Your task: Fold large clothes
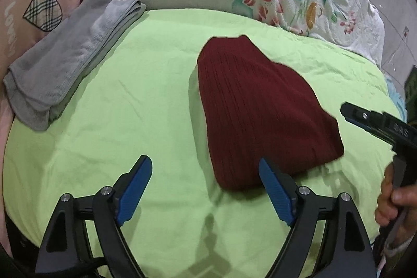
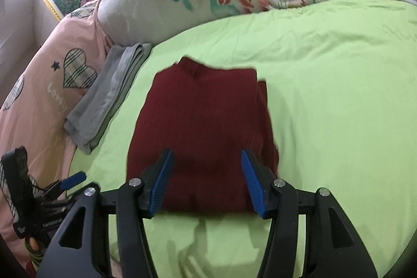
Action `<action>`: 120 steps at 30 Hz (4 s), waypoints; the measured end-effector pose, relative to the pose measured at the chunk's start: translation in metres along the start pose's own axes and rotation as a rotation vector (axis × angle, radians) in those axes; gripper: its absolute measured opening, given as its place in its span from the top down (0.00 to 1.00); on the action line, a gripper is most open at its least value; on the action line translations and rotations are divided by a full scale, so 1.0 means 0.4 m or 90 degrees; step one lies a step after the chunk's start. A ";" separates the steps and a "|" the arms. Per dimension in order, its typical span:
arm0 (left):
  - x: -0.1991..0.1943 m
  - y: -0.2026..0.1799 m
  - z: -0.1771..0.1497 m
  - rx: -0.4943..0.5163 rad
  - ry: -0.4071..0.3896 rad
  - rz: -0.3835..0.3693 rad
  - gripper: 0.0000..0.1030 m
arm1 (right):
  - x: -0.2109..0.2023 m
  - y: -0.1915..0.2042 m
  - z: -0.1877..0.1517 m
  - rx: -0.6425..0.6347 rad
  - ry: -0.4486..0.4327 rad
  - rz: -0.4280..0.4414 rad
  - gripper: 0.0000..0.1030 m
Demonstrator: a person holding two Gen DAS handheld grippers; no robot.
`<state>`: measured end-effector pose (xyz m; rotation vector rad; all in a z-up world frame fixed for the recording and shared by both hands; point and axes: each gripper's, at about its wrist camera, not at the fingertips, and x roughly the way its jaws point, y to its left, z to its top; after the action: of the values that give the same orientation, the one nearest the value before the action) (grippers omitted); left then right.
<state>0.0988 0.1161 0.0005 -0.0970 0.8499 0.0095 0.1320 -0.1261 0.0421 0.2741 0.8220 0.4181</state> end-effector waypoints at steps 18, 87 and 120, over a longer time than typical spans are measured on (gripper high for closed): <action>0.234 0.012 0.131 -0.023 0.044 0.060 0.15 | 0.182 -0.137 0.190 0.053 -0.037 0.004 0.92; 0.193 0.013 0.064 -0.069 0.045 -0.013 0.19 | 0.095 -0.050 0.010 -0.004 0.019 -0.023 0.56; 0.296 0.058 0.059 -0.101 0.072 -0.039 0.09 | 0.408 -0.017 0.380 0.003 0.055 0.039 0.94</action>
<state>0.1937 0.1377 -0.0747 -0.2738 0.9584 0.0139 0.3473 -0.0683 0.0329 0.2875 0.9012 0.4876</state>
